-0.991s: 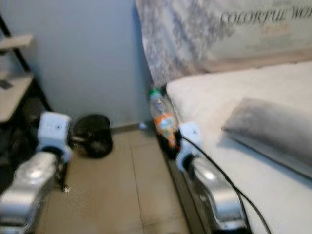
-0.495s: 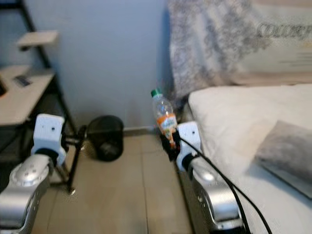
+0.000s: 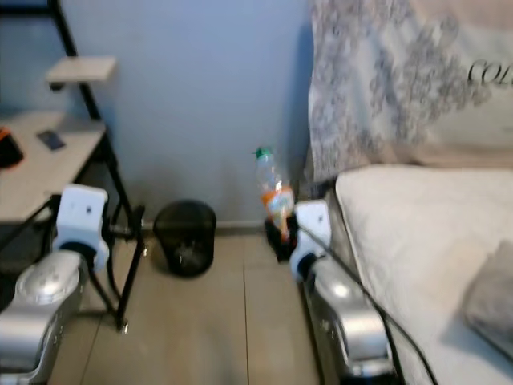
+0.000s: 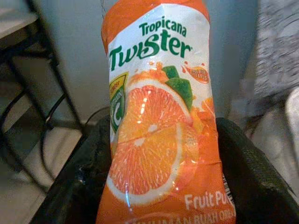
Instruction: Clean up the room
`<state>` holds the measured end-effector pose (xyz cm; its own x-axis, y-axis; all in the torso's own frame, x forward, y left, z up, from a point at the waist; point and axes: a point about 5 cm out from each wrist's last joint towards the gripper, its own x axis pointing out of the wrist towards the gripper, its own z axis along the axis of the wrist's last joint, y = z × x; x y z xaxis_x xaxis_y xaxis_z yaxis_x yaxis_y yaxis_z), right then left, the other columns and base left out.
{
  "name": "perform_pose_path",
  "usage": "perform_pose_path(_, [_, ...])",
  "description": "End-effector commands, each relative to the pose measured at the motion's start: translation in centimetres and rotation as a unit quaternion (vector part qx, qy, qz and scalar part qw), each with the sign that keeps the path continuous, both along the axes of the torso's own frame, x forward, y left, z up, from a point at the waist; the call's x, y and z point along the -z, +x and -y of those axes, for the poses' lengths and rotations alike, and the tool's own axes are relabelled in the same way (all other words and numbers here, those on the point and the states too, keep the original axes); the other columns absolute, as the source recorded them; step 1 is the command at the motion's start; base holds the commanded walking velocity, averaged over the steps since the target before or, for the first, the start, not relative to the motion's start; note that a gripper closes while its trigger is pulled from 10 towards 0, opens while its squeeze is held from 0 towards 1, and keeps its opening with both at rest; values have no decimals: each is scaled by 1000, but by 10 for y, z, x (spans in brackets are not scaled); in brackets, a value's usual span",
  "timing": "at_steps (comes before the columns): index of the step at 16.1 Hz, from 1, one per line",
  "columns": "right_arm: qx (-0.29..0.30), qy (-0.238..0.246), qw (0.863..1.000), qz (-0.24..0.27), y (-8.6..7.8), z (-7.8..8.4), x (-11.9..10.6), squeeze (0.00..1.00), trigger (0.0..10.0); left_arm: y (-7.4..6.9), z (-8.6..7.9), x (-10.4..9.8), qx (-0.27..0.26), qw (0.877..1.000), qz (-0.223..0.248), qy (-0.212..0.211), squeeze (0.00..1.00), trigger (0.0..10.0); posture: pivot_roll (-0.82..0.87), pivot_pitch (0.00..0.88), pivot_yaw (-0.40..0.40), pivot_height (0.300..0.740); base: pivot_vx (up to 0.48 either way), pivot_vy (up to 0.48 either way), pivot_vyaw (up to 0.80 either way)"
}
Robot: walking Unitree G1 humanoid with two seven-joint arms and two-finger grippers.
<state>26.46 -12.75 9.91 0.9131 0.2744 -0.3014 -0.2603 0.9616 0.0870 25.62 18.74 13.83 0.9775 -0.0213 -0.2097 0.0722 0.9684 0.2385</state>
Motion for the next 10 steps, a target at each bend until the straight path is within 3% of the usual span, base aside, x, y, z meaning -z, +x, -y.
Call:
perform_pose_path(1, [17,-8,1000,-6,2,9,2,0,10000,2,6,1,15,1000,-5,-2,0,10000,-59,0,15,740,382,0,0])
perform_pose_path(10, [16,-6,1000,0,5,8,1,0,10000,4,4,1,16,1000,-12,-2,0,10000,-63,0,24,740,359,0,0])
